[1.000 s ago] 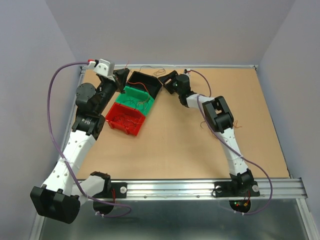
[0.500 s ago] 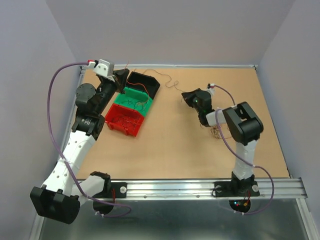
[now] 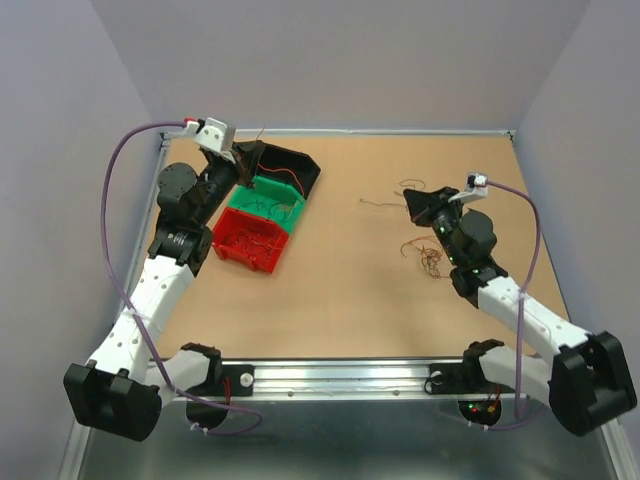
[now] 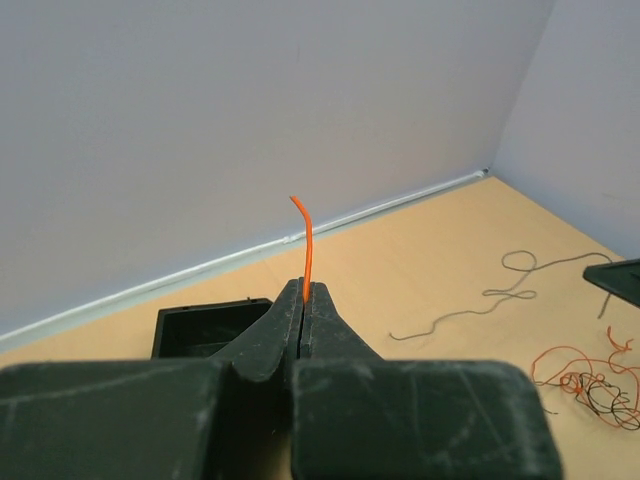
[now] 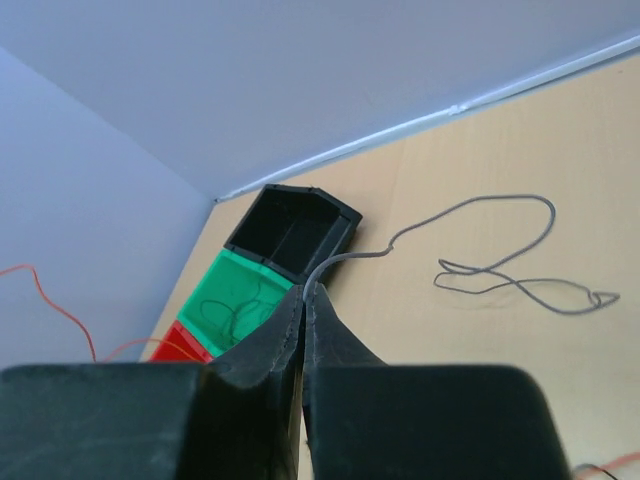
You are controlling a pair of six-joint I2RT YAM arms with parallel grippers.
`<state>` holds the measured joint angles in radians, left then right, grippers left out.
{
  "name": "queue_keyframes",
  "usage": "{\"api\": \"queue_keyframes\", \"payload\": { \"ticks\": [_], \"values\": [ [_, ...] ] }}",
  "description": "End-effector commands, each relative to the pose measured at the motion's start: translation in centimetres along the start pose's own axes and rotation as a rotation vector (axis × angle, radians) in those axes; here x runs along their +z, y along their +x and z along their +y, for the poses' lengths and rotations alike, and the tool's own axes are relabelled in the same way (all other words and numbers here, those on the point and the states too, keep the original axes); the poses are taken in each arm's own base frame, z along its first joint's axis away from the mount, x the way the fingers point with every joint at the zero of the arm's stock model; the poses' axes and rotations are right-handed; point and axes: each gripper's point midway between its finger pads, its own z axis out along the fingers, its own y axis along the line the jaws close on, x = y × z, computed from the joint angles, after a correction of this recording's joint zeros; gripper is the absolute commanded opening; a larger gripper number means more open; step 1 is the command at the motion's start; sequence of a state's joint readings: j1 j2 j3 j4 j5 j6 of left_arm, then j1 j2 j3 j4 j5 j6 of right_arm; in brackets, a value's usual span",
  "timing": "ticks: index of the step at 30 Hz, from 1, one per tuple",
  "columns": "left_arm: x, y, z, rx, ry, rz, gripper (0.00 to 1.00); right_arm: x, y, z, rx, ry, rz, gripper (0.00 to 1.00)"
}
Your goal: Untangle the cables
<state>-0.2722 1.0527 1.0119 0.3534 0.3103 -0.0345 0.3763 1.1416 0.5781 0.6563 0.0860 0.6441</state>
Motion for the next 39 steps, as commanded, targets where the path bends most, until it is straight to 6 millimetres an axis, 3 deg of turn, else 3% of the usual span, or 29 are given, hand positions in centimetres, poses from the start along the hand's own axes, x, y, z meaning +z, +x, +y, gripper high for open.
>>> {"api": "queue_keyframes", "payload": {
  "ticks": [1,5,6,7,9,12,13,14,15,16,18,19,20,21,23,25,26,27,28,29,30,31,33,35,37,38,39],
  "values": [
    [0.2,-3.5,-0.6,0.032,0.032,-0.096,0.00,-3.5,0.7,-1.6,-0.104,0.052,0.048,0.01],
    [2.2,-6.2,0.2,0.029,0.004,-0.135,0.00,-5.3,-0.4,-1.6,-0.131,0.063,0.026,0.01],
    [3.3,-5.6,0.5,0.016,0.004,-0.115,0.00,-5.6,0.2,-1.9,-0.144,0.075,0.059,0.01],
    [3.7,-7.3,0.2,0.012,0.022,-0.140,0.00,-5.7,0.2,-1.8,-0.152,0.071,0.067,0.01],
    [5.0,-7.3,0.1,-0.005,0.045,-0.128,0.00,-6.0,0.7,-1.6,-0.178,0.054,0.110,0.01],
    [6.6,-9.2,-0.3,-0.006,0.083,-0.147,0.00,-6.5,0.5,-1.3,-0.190,0.034,0.099,0.15],
    [7.1,-9.7,-0.1,-0.006,0.078,-0.154,0.00,-6.6,0.4,-1.3,-0.191,0.032,0.093,0.16],
    [7.4,-11.7,0.1,0.005,0.062,-0.192,0.00,-6.8,0.0,-1.1,-0.195,0.029,0.077,0.17],
    [8.4,-11.2,0.7,0.002,0.048,-0.178,0.00,-6.9,-0.2,-1.3,-0.195,0.041,0.066,0.16],
    [8.8,-12.7,1.1,0.008,0.026,-0.209,0.00,-7.0,-0.3,-1.5,-0.197,0.047,0.060,0.13],
    [10.3,-12.1,2.4,0.003,0.002,-0.199,0.00,-7.0,-0.7,-1.6,-0.198,0.058,0.041,0.06],
    [10.6,-13.3,2.6,0.005,0.001,-0.222,0.00,-7.1,-0.7,-1.7,-0.198,0.061,0.040,0.02],
    [11.0,-13.4,3.0,0.004,-0.003,-0.224,0.00,-7.1,-0.8,-1.7,-0.198,0.063,0.037,0.01],
    [12.2,-12.2,3.7,-0.007,-0.012,-0.204,0.00,-7.2,-0.8,-1.7,-0.199,0.060,0.035,0.01],
    [12.8,-13.4,5.1,-0.028,-0.028,-0.230,0.00,-7.1,-0.7,-1.7,-0.198,0.059,0.034,0.00],
    [14.4,-12.2,7.5,-0.066,-0.053,-0.210,0.00,-7.1,-0.8,-1.6,-0.192,0.053,0.030,0.01],
    [14.6,-14.2,7.5,-0.059,-0.030,-0.246,0.00,-7.1,-0.8,-1.5,-0.187,0.050,0.027,0.01],
    [15.9,-12.8,8.4,-0.072,-0.012,-0.226,0.00,-7.1,-0.8,-1.4,-0.188,0.047,0.025,0.01],
    [16.1,-13.2,9.3,-0.074,-0.001,-0.231,0.00,-7.0,-0.7,-1.4,-0.186,0.044,0.030,0.01],
    [16.0,-15.8,8.4,-0.091,0.053,-0.273,0.00,-7.0,-0.8,-1.4,-0.184,0.044,0.029,0.00],
    [16.8,-14.8,9.0,-0.116,0.068,-0.253,0.00,-6.9,-0.8,-1.3,-0.180,0.039,0.028,0.01],
    [16.9,-15.1,8.8,-0.128,0.096,-0.247,0.00,-6.9,-0.7,-1.3,-0.179,0.039,0.028,0.01],
    [16.2,-15.8,7.0,-0.155,0.182,-0.231,0.00,-6.9,-0.8,-1.3,-0.176,0.041,0.025,0.01],
    [15.9,-13.8,6.1,-0.212,0.214,-0.173,0.00,-6.9,-0.8,-1.5,-0.174,0.047,0.023,0.00],
    [13.8,-15.2,4.2,-0.234,0.238,-0.193,0.00,-6.9,-0.9,-1.5,-0.174,0.049,0.018,0.00],
    [13.7,-12.2,4.3,-0.272,0.226,-0.141,0.00,-6.9,-0.8,-1.5,-0.174,0.048,0.021,0.01],
    [11.8,-14.3,2.6,-0.242,0.248,-0.192,0.00,-6.8,-0.4,-1.2,-0.183,0.025,0.040,0.01]
  ]
}}
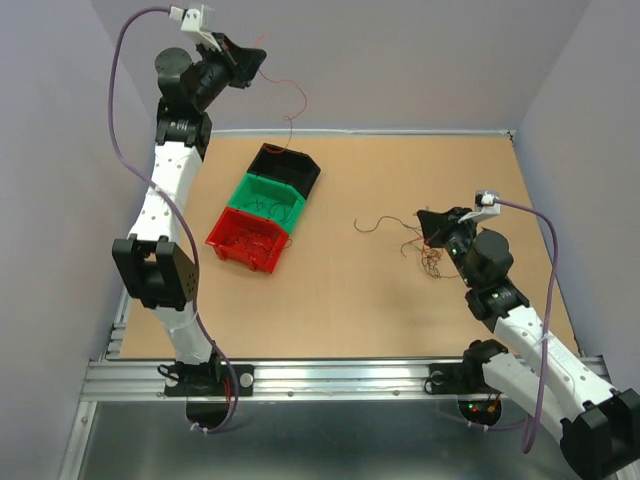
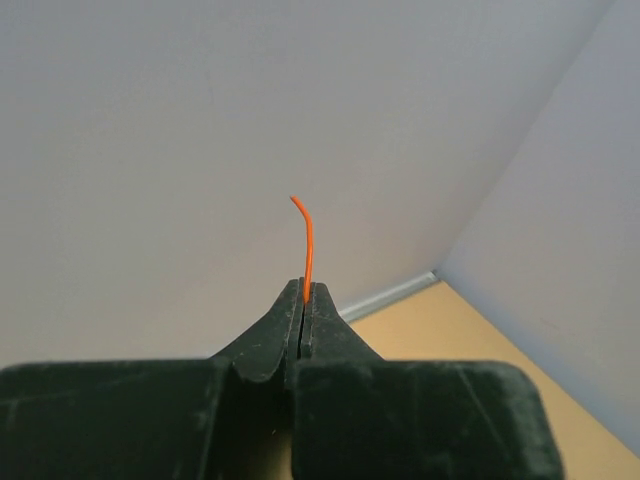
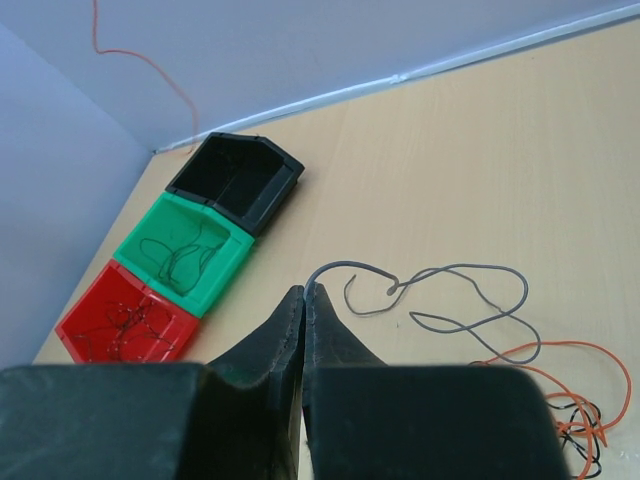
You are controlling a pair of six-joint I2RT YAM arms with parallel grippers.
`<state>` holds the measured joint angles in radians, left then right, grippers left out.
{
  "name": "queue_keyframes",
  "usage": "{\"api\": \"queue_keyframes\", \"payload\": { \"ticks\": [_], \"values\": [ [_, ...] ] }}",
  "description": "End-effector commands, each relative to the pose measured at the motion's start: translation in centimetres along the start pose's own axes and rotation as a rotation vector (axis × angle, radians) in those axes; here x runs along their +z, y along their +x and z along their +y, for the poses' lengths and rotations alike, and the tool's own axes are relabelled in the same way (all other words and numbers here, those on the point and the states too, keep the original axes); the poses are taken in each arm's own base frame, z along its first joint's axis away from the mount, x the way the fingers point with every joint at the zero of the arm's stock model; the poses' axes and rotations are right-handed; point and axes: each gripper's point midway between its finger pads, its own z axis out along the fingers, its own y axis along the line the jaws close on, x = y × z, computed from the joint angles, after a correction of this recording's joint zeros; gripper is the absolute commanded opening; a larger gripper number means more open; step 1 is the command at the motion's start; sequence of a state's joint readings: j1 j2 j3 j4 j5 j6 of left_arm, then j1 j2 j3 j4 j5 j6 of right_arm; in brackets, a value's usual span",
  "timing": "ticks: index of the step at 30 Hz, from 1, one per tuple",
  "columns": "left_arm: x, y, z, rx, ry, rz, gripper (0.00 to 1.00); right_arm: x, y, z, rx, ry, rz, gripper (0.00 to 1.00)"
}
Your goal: Untangle the cables
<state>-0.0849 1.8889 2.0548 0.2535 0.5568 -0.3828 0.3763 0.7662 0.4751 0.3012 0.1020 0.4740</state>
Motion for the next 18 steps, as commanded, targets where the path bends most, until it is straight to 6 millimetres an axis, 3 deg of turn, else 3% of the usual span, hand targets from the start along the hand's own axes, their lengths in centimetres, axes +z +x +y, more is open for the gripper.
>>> {"api": "queue_keyframes", "payload": {
  "ticks": [1,2,3,5,6,8,10,11,12,14,16,17,18],
  "values": [
    [-5.1,-5.1,-9.6,0.024,0.172,-0.109,0.00,0.3,0.3,0.6,-0.013,-0.046,-0.002,0.01],
    [-5.5,-2.9,-8.5,-0.002,0.122,-0.088,0.00,0.4,0.8,1.0,-0.021,-0.066,0.024,0.08],
    [-6.5,-4.4,-10.2,0.036,0.137,-0.137,0.00,0.9,1.9,1.6,-0.039,-0.101,0.087,0.19],
    [-7.1,-4.0,-10.5,0.061,0.125,-0.154,0.00,1.4,2.4,2.2,-0.053,-0.135,0.123,0.20],
    [-7.4,-4.8,-11.4,0.088,0.136,-0.186,0.00,1.7,2.9,2.5,-0.052,-0.152,0.137,0.19],
    [-7.0,-5.9,-11.1,0.121,0.116,-0.218,0.00,2.1,3.1,2.5,-0.048,-0.155,0.144,0.24],
    [-5.6,-5.1,-9.4,0.122,0.096,-0.190,0.00,2.2,3.1,2.7,-0.041,-0.167,0.142,0.38],
    [-5.1,-6.7,-10.0,0.135,0.116,-0.206,0.00,2.2,3.2,2.7,-0.041,-0.167,0.141,0.59],
    [-3.6,-4.7,-8.4,0.102,0.103,-0.148,0.00,2.2,3.2,2.7,-0.043,-0.168,0.137,0.67],
    [-2.8,-5.5,-8.5,0.100,0.143,-0.142,0.00,2.0,2.8,2.6,-0.041,-0.162,0.122,0.85],
    [-1.2,-3.7,-6.9,0.078,0.131,-0.102,0.00,1.8,2.7,2.6,-0.043,-0.162,0.111,0.92],
    [-0.9,-4.1,-6.8,0.085,0.132,-0.112,0.00,1.5,2.3,2.7,-0.044,-0.168,0.099,0.94],
    [-0.3,-3.2,-6.0,0.087,0.119,-0.101,0.00,1.4,2.3,2.7,-0.044,-0.168,0.096,0.95]
  ]
}}
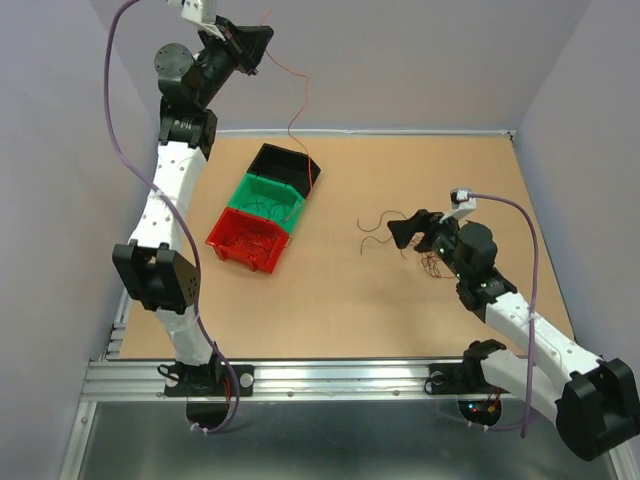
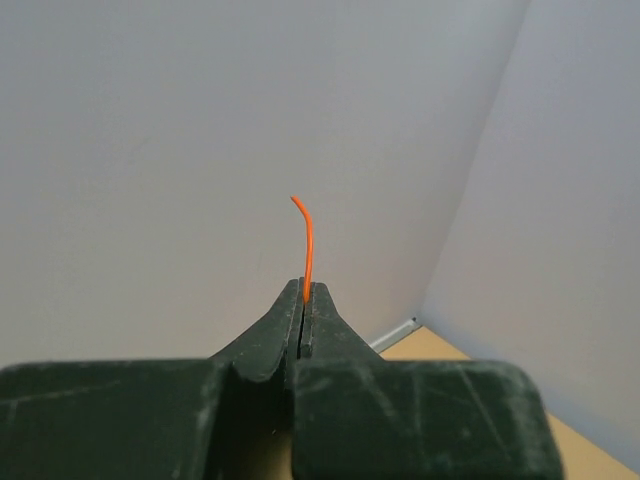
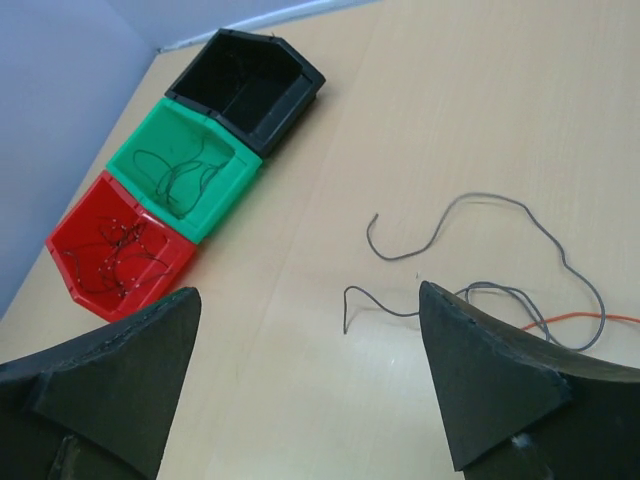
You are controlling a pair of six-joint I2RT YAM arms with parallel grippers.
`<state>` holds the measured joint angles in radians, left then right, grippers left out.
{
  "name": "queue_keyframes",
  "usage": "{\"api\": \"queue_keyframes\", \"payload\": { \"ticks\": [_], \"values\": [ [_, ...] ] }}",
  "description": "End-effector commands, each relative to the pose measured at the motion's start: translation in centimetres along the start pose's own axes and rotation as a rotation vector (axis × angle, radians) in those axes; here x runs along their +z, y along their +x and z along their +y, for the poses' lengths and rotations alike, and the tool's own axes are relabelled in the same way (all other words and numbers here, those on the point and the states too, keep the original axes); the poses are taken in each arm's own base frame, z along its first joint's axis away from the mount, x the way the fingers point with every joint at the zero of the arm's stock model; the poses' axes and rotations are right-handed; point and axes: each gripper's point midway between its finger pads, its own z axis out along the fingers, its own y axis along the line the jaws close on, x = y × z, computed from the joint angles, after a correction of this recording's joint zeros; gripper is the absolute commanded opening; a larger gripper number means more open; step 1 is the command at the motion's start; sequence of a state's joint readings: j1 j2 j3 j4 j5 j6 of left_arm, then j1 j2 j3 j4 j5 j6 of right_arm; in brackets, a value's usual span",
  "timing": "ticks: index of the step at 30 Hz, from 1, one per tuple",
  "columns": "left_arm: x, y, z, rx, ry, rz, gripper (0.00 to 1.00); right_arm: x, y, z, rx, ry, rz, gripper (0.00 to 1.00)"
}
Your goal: Untangle the cables
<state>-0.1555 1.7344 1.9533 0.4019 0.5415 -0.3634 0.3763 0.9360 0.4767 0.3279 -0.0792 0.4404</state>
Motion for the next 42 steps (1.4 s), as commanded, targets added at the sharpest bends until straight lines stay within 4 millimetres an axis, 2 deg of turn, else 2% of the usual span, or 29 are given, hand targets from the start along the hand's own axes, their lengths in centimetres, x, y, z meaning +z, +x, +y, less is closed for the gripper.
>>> {"api": "queue_keyframes", "payload": {
  "ticks": [1,8,9,11,13,14,15,16,17,18,21,26,28,30,33,38,39,42],
  "values": [
    [1.2,2.6,2.2,-0.006,-0.011,0.049,0.00,-0.7,-3.6,2.2,-0.023,-0.074,-0.120,0.96],
    [2.3,5.0,5.5,0.027,-0.040,0.073,0.00,-1.6,-4.1,2.2,-0.031,-0.068,-0.148,0.98],
    [2.3,5.9,6.3,0.019,-0.048,0.090,0.00,-1.6,-4.1,2.1,-0.029,-0.065,-0.148,0.98],
    [1.8,6.8,7.2,0.013,-0.051,0.111,0.00,-1.9,-4.3,2.2,-0.030,-0.068,-0.155,0.98],
    [1.0,8.5,7.9,-0.002,-0.054,0.148,0.00,-2.0,-4.2,2.1,-0.031,-0.065,-0.155,0.98],
    [0.1,10.3,8.6,-0.004,-0.055,0.186,0.00,-2.1,-4.4,2.1,-0.031,-0.063,-0.165,0.98],
    [-0.4,10.9,8.9,0.005,-0.056,0.197,0.00,-2.2,-4.5,2.1,-0.031,-0.062,-0.167,0.98],
    [-0.8,10.7,8.8,0.024,-0.057,0.193,0.00,-2.2,-4.4,2.1,-0.030,-0.058,-0.165,0.98],
    [-1.5,12.4,9.3,0.036,-0.062,0.222,0.00,-2.3,-4.6,2.1,-0.031,-0.060,-0.173,0.98],
    [-1.9,12.2,9.1,0.055,-0.055,0.216,0.00,-2.3,-4.6,2.1,-0.028,-0.060,-0.173,0.98],
    [-3.1,13.6,9.2,0.063,-0.039,0.256,0.00,-2.2,-4.6,2.2,-0.022,-0.063,-0.173,0.98],
    [-5.6,16.8,8.1,0.075,0.050,0.342,0.00,-2.2,-4.5,2.2,-0.018,-0.063,-0.170,0.98],
    [-7.3,20.2,8.9,0.097,0.006,0.400,0.00,-2.4,-4.7,2.4,-0.015,-0.072,-0.181,0.98],
    [-7.9,21.5,9.6,0.132,-0.022,0.427,0.00,-2.6,-4.9,2.6,-0.013,-0.081,-0.190,0.98],
    [-8.8,25.5,11.4,0.190,-0.074,0.530,0.00,-2.8,-5.1,2.8,-0.010,-0.092,-0.200,0.98],
    [-9.3,29.2,13.4,0.257,-0.113,0.620,0.00,-3.0,-5.1,3.0,-0.007,-0.102,-0.200,0.98],
    [-8.9,29.2,14.0,0.308,-0.142,0.628,0.00,-3.1,-5.1,3.0,-0.007,-0.104,-0.202,0.98],
    [-9.2,32.2,15.2,0.459,-0.172,0.732,0.00,-3.2,-5.2,3.1,-0.009,-0.108,-0.205,0.98]
  ]
}}
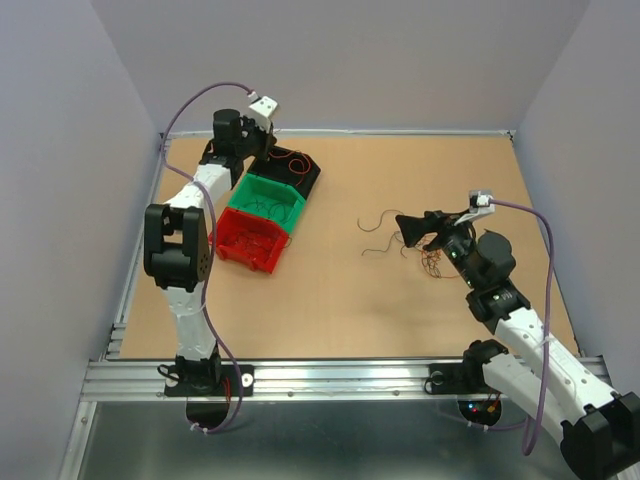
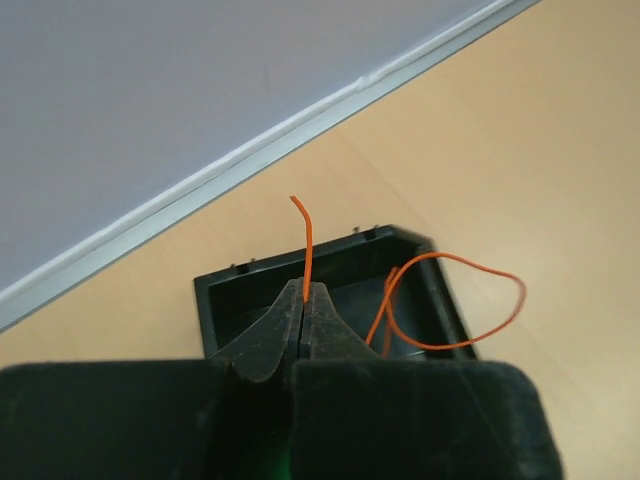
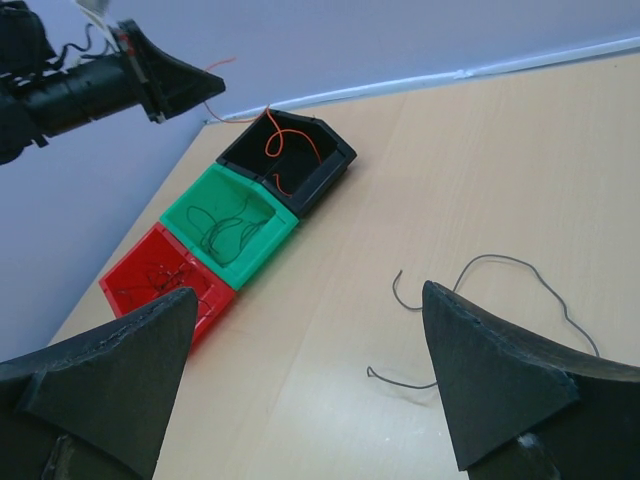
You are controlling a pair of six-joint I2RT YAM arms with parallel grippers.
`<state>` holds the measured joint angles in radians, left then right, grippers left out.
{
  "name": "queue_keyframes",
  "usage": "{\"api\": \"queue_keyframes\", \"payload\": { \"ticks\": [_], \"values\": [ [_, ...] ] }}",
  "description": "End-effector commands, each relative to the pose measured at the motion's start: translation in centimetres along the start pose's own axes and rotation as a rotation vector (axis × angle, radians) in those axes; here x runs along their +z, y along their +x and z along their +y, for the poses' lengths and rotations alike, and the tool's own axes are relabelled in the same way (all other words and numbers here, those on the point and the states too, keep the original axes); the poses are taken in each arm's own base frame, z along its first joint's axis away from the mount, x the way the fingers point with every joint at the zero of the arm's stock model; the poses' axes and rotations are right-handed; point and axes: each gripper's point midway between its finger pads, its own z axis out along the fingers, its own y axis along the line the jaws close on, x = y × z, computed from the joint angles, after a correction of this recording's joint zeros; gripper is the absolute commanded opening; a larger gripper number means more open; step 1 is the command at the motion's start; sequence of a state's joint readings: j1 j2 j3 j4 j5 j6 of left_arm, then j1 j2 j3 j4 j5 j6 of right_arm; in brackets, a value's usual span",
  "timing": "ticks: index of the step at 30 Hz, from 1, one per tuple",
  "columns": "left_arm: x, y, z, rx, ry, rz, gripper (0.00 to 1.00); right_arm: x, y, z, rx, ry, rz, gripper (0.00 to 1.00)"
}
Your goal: Untangle the cables
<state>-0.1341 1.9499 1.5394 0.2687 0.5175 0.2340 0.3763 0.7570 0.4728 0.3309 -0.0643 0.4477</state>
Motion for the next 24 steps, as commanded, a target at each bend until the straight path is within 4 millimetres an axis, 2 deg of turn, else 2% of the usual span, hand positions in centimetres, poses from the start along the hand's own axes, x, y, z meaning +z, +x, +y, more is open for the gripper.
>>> {"api": "queue_keyframes", "payload": {
  "ticks": [1,2,3,4,6,8,9,10,12,13,16,17,18,21,23,24],
  "values": [
    [1.5,1.1,1.8,0.260,-0.135,0.095,0.00,-0.3,-0.5,0.8,-0.005,-0.042,-0.039,0.98],
    [1.9,1.8,1.6,0.308,-0.149,0.125,0.00,-0.2,-0.3,0.8,-0.005,-0.044,-0.033,0.98],
    [2.0,3.4,1.9,0.362,-0.184,0.183,0.00,-0.1,-0.1,0.6,-0.010,-0.039,-0.023,0.98],
    [2.5,4.0,1.3,0.445,-0.186,0.213,0.00,0.0,-0.1,0.6,-0.011,-0.040,-0.022,0.97],
    [2.9,5.7,2.0,0.500,-0.212,0.271,0.00,0.3,0.0,0.5,-0.014,-0.035,-0.016,0.97],
    [3.1,7.1,2.1,0.573,-0.165,0.329,0.00,0.5,0.3,0.4,-0.013,-0.034,-0.003,0.97],
    [3.8,7.4,1.5,0.600,-0.101,0.336,0.00,0.6,0.2,0.5,-0.015,-0.037,-0.003,0.97],
    [3.6,8.0,1.1,0.659,-0.024,0.400,0.00,0.7,0.4,0.5,-0.014,-0.037,0.004,0.97],
    [3.6,9.5,1.1,0.683,0.028,0.478,0.00,0.7,0.5,0.4,-0.016,-0.036,0.007,0.97],
    [3.6,11.9,1.0,0.672,0.065,0.553,0.00,0.7,0.4,0.4,-0.014,-0.036,0.003,0.97],
    [4.2,13.5,1.8,0.661,0.063,0.622,0.00,0.6,0.4,0.6,-0.015,-0.043,0.003,0.97],
    [4.5,13.0,2.0,0.661,0.058,0.619,0.01,0.5,0.4,0.7,-0.015,-0.049,0.001,0.96],
    [4.3,15.0,1.7,0.643,0.094,0.671,0.02,0.5,0.3,0.7,-0.017,-0.049,0.000,0.96],
    [4.3,17.6,1.3,0.626,0.152,0.755,0.05,0.3,0.2,0.7,-0.017,-0.048,-0.007,0.96],
    [4.2,17.9,1.1,0.615,0.184,0.782,0.09,0.3,0.2,0.7,-0.020,-0.047,-0.008,0.96],
    [3.9,18.9,0.5,0.604,0.222,0.805,0.13,0.4,0.2,0.6,-0.021,-0.047,-0.005,0.96]
  ]
}}
